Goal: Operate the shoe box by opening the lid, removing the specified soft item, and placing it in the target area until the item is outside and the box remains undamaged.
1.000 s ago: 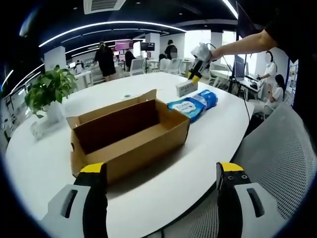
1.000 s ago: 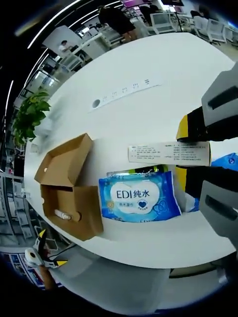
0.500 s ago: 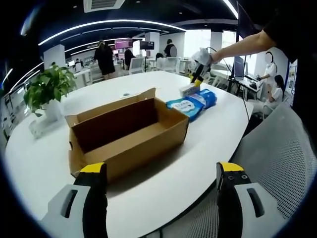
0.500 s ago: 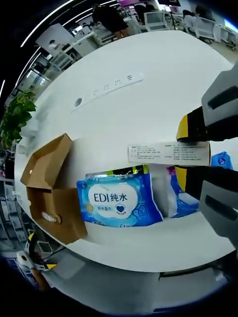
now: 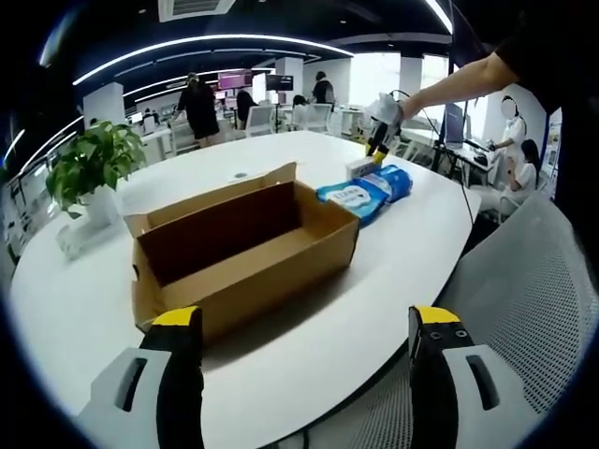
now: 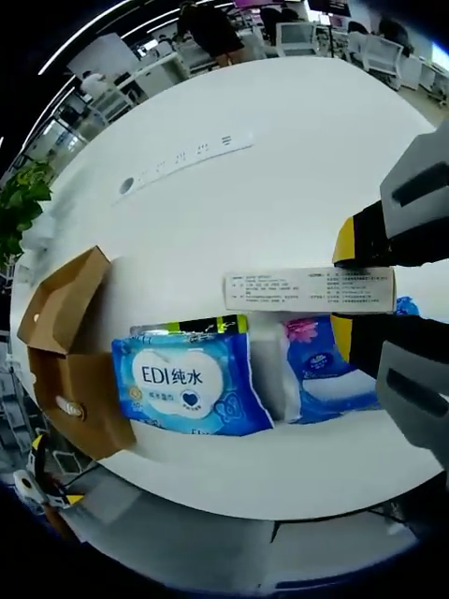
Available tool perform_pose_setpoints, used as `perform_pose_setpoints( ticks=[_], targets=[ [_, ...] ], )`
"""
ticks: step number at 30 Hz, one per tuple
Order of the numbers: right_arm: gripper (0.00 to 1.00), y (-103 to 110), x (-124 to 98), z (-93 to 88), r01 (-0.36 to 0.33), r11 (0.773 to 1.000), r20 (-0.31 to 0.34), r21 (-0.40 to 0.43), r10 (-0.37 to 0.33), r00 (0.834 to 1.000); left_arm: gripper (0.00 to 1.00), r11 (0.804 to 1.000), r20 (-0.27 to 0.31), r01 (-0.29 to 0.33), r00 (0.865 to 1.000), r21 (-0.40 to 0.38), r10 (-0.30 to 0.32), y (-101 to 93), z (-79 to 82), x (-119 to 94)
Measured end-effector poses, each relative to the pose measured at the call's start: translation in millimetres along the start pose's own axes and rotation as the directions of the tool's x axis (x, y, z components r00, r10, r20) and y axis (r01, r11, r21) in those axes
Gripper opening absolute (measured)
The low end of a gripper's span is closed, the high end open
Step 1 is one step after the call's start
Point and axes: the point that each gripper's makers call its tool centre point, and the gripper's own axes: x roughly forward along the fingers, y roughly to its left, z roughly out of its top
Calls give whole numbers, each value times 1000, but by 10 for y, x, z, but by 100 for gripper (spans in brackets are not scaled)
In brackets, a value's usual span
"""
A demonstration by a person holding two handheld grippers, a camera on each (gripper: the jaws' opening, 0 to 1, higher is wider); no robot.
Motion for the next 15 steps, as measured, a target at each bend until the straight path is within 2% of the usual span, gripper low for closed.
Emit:
perform_pose_setpoints(
  ticks=[15],
  targets=[
    [14,-67,109,-284,-19,993,-90,-114,9,996,94,1000,-6,-11,1000,-9,11,29,-10,-2]
  ],
)
